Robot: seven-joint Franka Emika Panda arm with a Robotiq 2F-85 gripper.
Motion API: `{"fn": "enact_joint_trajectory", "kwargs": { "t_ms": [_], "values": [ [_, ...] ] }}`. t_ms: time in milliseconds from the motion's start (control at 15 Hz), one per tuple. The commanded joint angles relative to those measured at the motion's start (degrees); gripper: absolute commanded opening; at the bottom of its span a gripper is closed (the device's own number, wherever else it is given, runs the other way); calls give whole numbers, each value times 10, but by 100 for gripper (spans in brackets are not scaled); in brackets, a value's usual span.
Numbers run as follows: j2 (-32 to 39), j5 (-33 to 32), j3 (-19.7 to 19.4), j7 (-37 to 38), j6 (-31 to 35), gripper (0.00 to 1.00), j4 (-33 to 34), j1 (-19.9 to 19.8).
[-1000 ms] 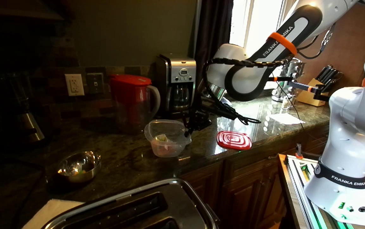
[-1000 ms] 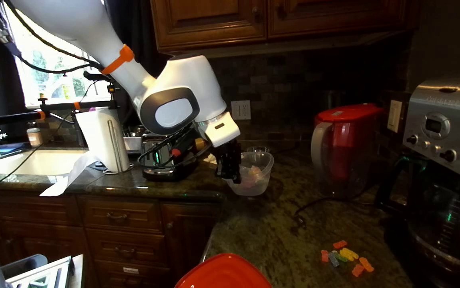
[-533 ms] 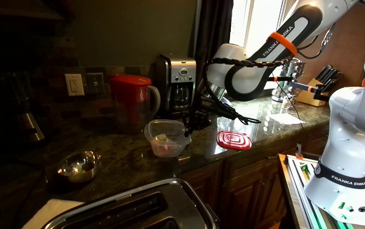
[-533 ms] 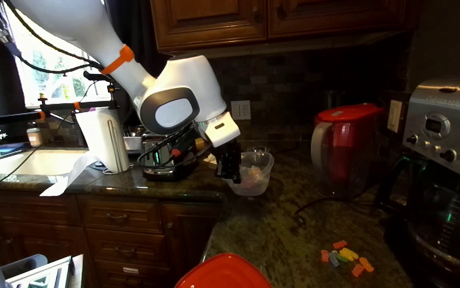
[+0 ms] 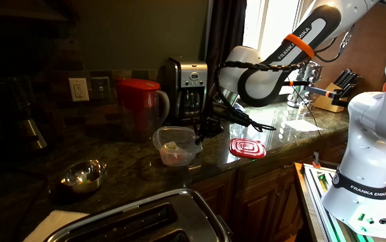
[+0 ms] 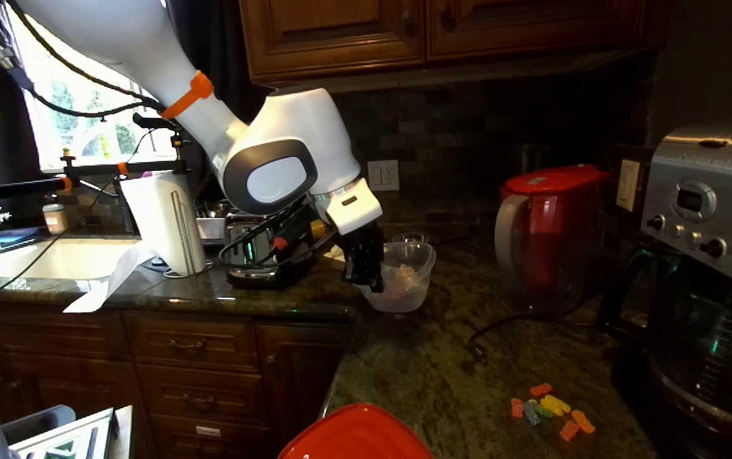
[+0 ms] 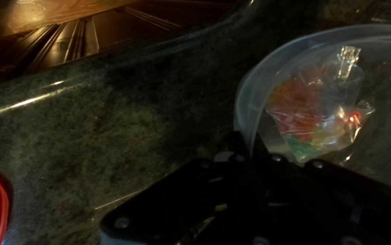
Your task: Move the lunchbox closer to the lid, and then place three gummy bears inside
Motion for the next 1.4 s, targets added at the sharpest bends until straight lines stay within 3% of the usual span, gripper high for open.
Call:
{"fn": "enact_joint_trajectory", "kwargs": {
  "t_ms": [0,67,1000,1067,1333],
  "values": [
    [-24,7,-6,9,-2,1,-4,-15],
    [0,4,3,-4,0,6,0,-3],
    [-1,3,1,-3,1,6,2,-9],
    [-6,-2,2,5,-2,1,1,-13],
    [-36,3,-16,19,-84,1,17,-35]
  ]
}}
